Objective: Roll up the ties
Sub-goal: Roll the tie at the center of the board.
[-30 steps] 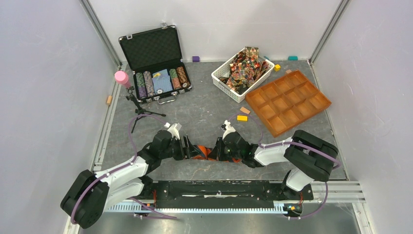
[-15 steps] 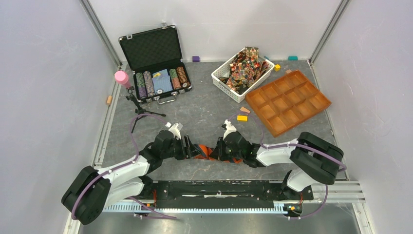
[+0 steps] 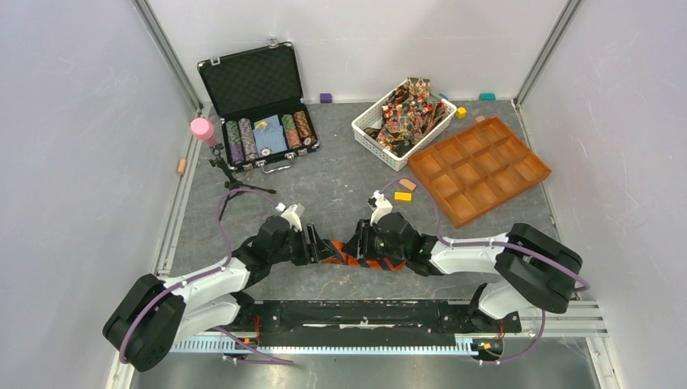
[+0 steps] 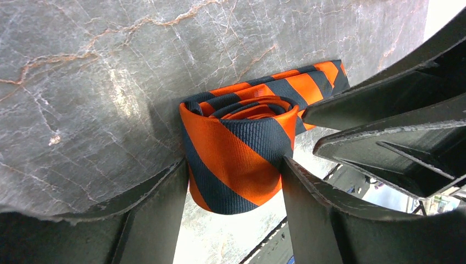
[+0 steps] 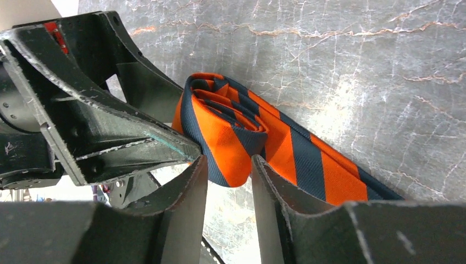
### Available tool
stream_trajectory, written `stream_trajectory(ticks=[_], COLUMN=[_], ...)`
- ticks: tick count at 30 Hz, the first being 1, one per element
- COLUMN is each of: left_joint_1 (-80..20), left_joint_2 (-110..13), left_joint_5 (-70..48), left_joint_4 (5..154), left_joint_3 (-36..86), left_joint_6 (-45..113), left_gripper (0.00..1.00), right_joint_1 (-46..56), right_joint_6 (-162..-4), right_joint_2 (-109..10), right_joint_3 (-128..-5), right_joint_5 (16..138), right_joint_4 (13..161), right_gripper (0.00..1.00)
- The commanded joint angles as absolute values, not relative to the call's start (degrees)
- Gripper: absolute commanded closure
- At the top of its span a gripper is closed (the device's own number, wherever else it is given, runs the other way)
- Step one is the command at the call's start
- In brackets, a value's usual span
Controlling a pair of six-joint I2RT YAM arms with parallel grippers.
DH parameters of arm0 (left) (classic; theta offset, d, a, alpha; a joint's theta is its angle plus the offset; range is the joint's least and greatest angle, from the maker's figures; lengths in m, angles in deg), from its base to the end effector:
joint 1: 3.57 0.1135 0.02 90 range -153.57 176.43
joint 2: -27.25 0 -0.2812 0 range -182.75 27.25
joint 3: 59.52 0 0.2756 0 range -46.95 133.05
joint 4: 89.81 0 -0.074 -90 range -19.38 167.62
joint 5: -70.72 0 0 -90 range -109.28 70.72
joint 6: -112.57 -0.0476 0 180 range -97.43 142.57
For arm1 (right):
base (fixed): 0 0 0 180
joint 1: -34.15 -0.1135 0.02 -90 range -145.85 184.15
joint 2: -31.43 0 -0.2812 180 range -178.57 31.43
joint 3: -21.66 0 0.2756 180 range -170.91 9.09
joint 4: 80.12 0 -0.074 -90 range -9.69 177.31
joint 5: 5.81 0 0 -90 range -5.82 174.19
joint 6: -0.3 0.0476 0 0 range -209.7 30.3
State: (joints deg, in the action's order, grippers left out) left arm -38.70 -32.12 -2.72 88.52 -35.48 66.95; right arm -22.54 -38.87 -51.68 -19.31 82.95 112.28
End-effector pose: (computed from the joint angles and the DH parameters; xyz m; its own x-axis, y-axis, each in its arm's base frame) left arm 0.1534 -0.1245 0.1241 -0.8678 -0.2092 -0.4508 0.1830 0.7089 -0.6812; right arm 0.1618 0.2481 0.1474 -0.8278 0.1516 -0.5401 -0.3230 0.6583 0.6799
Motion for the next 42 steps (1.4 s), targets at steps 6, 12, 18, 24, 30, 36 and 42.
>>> stream_trajectory(ticks=[6, 12, 18, 24, 30, 36, 42], left_joint_1=[-39.01, -39.08, -39.34, -39.86, -40.9, -41.52, -42.5], left_joint_2=[-32.93, -33.64, -35.02, -38.39, -41.72, -40.49, -35.96], left_joint_5=[-5.4, -4.97, -4.52, -3.75, -3.54, -5.56, -10.39], left_joint_4=[85.88, 86.56, 87.99, 91.58, 93.7, 91.21, 83.41], left_joint_3=[-35.59, -35.65, -36.27, -37.19, -36.55, -35.38, -33.18], left_joint_6=[68.01, 67.92, 68.09, 69.01, 69.07, 68.39, 66.67], left_gripper=[0.29, 0.21, 0.17, 0.18, 0.26, 0.32, 0.35], right_joint_1=[-21.05, -20.87, -20.83, -20.7, -20.74, -20.59, -20.36], right_joint_6=[-36.46, -35.61, -35.48, -35.28, -35.25, -35.56, -36.33], right_joint_2=[-55.77, -57.64, -58.11, -58.41, -58.53, -58.18, -56.05], right_joint_3=[-20.62, -20.54, -20.14, -19.83, -19.83, -19.56, -18.86], right_joint_5=[80.43, 80.29, 80.47, 80.42, 80.15, 80.12, 80.27], right_joint_4=[117.36, 117.28, 117.26, 117.19, 117.28, 117.02, 116.0], right_gripper=[0.62, 0.71, 0.74, 0.75, 0.75, 0.75, 0.75])
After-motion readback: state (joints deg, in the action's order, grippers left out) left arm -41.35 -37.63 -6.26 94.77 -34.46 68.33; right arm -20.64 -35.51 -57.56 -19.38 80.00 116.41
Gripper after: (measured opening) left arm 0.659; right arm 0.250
